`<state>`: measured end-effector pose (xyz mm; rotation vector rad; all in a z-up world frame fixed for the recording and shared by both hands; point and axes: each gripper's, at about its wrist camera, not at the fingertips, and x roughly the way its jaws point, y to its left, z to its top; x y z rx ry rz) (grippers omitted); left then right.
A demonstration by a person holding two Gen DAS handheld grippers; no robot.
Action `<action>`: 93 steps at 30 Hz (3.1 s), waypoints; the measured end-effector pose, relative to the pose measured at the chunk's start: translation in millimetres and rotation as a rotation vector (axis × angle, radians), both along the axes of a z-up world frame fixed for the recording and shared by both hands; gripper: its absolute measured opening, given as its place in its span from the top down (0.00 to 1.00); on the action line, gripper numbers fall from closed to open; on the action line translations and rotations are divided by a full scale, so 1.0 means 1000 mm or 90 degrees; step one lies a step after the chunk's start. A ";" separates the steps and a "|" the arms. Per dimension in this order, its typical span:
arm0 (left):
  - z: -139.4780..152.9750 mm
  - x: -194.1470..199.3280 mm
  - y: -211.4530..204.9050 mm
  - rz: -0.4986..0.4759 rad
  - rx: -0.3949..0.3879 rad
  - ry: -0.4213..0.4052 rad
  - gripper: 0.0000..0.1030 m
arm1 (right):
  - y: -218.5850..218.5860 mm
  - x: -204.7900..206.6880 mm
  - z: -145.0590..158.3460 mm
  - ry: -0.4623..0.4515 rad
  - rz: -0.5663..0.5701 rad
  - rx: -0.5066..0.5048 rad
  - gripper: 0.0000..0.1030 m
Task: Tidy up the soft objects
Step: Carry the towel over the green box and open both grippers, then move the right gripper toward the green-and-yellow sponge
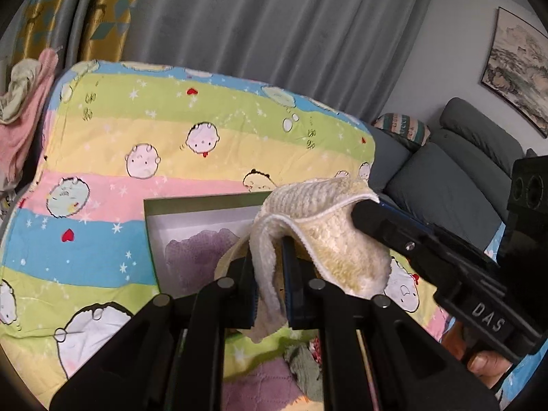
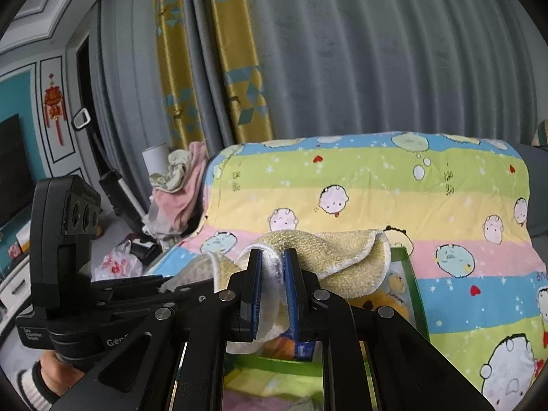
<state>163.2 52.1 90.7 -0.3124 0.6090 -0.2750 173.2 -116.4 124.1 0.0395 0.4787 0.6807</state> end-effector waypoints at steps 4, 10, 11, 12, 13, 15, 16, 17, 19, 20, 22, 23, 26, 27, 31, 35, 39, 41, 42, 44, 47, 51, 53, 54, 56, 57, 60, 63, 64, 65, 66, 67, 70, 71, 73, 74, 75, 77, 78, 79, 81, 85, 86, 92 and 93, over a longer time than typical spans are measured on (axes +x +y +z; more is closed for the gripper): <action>-0.016 0.022 0.000 0.006 -0.011 0.039 0.92 | 0.002 0.020 -0.018 0.030 -0.010 -0.007 0.86; -0.044 0.046 -0.004 0.035 0.013 0.097 0.88 | 0.004 0.048 -0.050 0.085 -0.027 -0.029 0.86; -0.048 0.050 -0.004 0.039 0.021 0.106 0.81 | 0.004 0.053 -0.056 0.095 -0.034 -0.035 0.86; -0.053 0.054 -0.005 0.046 0.030 0.116 0.75 | 0.005 0.057 -0.061 0.104 -0.039 -0.043 0.86; -0.058 0.058 -0.005 0.052 0.041 0.131 0.56 | 0.006 0.062 -0.068 0.117 -0.046 -0.052 0.86; -0.065 0.063 -0.006 0.056 0.055 0.153 0.43 | 0.008 0.068 -0.076 0.134 -0.060 -0.070 0.77; -0.069 0.065 -0.006 0.070 0.074 0.165 0.40 | 0.008 0.069 -0.078 0.139 -0.075 -0.082 0.74; -0.071 0.065 -0.004 0.072 0.077 0.169 0.34 | 0.006 0.069 -0.080 0.140 -0.088 -0.092 0.66; -0.074 0.064 0.001 0.076 0.070 0.175 0.24 | 0.002 0.068 -0.080 0.136 -0.096 -0.094 0.55; -0.074 0.062 0.004 0.082 0.074 0.175 0.19 | 0.000 0.066 -0.079 0.134 -0.098 -0.096 0.50; -0.072 0.059 0.005 0.089 0.085 0.172 0.16 | -0.004 0.063 -0.077 0.129 -0.105 -0.101 0.47; -0.070 0.057 0.005 0.090 0.090 0.168 0.14 | -0.005 0.062 -0.075 0.126 -0.108 -0.102 0.46; -0.065 0.051 0.003 0.095 0.105 0.165 0.09 | -0.007 0.056 -0.069 0.120 -0.119 -0.111 0.42; -0.063 0.049 0.003 0.097 0.109 0.165 0.09 | -0.008 0.054 -0.067 0.117 -0.123 -0.114 0.35; -0.057 0.039 0.003 0.114 0.119 0.167 0.01 | -0.013 0.041 -0.060 0.104 -0.148 -0.128 0.19; -0.052 0.024 0.003 0.119 0.114 0.160 0.01 | -0.021 0.030 -0.057 0.115 -0.164 -0.127 0.19; -0.049 0.005 0.001 0.129 0.125 0.146 0.01 | -0.028 0.015 -0.055 0.120 -0.175 -0.129 0.19; -0.049 -0.004 0.001 0.129 0.126 0.141 0.01 | -0.031 0.006 -0.054 0.117 -0.180 -0.136 0.19; -0.049 -0.009 0.000 0.130 0.128 0.139 0.01 | -0.032 0.003 -0.054 0.117 -0.182 -0.138 0.19; -0.050 -0.020 -0.002 0.131 0.135 0.131 0.01 | -0.035 -0.006 -0.054 0.118 -0.184 -0.143 0.19; -0.054 -0.036 -0.005 0.128 0.146 0.123 0.01 | -0.038 -0.017 -0.053 0.117 -0.189 -0.153 0.19; -0.060 -0.052 -0.007 0.121 0.156 0.116 0.01 | -0.042 -0.029 -0.052 0.110 -0.198 -0.165 0.18; -0.062 -0.058 -0.007 0.118 0.151 0.116 0.01 | -0.043 -0.035 -0.052 0.107 -0.201 -0.172 0.18; -0.063 -0.060 -0.006 0.117 0.147 0.116 0.01 | -0.044 -0.037 -0.052 0.107 -0.201 -0.174 0.18; -0.066 -0.065 -0.005 0.115 0.138 0.119 0.01 | -0.044 -0.040 -0.053 0.105 -0.203 -0.182 0.18; -0.067 -0.067 -0.005 0.114 0.134 0.120 0.01 | -0.045 -0.043 -0.054 0.105 -0.205 -0.184 0.18; -0.070 -0.074 -0.001 0.110 0.121 0.117 0.01 | -0.046 -0.048 -0.057 0.109 -0.206 -0.184 0.18; -0.073 -0.079 0.004 0.104 0.108 0.121 0.01 | -0.049 -0.055 -0.064 0.121 -0.203 -0.181 0.18; -0.074 -0.079 0.006 0.098 0.105 0.126 0.01 | -0.051 -0.057 -0.067 0.126 -0.202 -0.179 0.18; -0.075 -0.080 0.007 0.093 0.102 0.128 0.01 | -0.051 -0.060 -0.070 0.130 -0.200 -0.176 0.18; -0.076 -0.081 0.009 0.088 0.097 0.129 0.01 | -0.053 -0.064 -0.075 0.136 -0.195 -0.171 0.18; -0.078 -0.083 0.010 0.080 0.092 0.131 0.01 | -0.054 -0.066 -0.078 0.141 -0.194 -0.169 0.18; -0.085 -0.085 0.011 0.060 0.085 0.148 0.01 | -0.062 -0.077 -0.091 0.159 -0.193 -0.153 0.18; -0.088 -0.085 0.012 0.055 0.078 0.154 0.01 | -0.065 -0.080 -0.095 0.166 -0.193 -0.147 0.18; -0.093 -0.084 0.015 0.042 0.053 0.170 0.01 | -0.071 -0.086 -0.105 0.182 -0.195 -0.137 0.18; -0.094 -0.084 0.017 0.036 0.043 0.177 0.01 | -0.074 -0.089 -0.109 0.188 -0.194 -0.132 0.18; -0.096 -0.083 0.018 0.032 0.036 0.184 0.01 | -0.077 -0.091 -0.113 0.193 -0.192 -0.125 0.18; -0.098 -0.083 0.021 0.041 0.034 0.192 0.01 | -0.080 -0.095 -0.120 0.208 -0.182 -0.112 0.18; -0.098 -0.082 0.023 0.047 0.034 0.194 0.01 | -0.080 -0.097 -0.124 0.217 -0.174 -0.104 0.18; -0.099 -0.082 0.028 0.055 0.028 0.198 0.01 | -0.079 -0.098 -0.127 0.221 -0.167 -0.099 0.18; -0.101 -0.082 0.035 0.067 0.016 0.205 0.01 | -0.072 -0.102 -0.131 0.225 -0.143 -0.087 0.18; -0.103 -0.083 0.051 0.125 0.057 0.211 0.01 | -0.045 -0.109 -0.133 0.213 -0.086 -0.085 0.18; -0.104 -0.083 0.053 0.135 0.072 0.211 0.01 | -0.036 -0.111 -0.133 0.209 -0.068 -0.086 0.18; -0.119 -0.076 0.066 0.124 0.039 0.239 0.01 | 0.024 -0.117 -0.140 0.193 0.033 -0.099 0.19; -0.121 -0.075 0.067 0.123 0.040 0.244 0.01 | 0.034 -0.117 -0.141 0.189 0.047 -0.102 0.18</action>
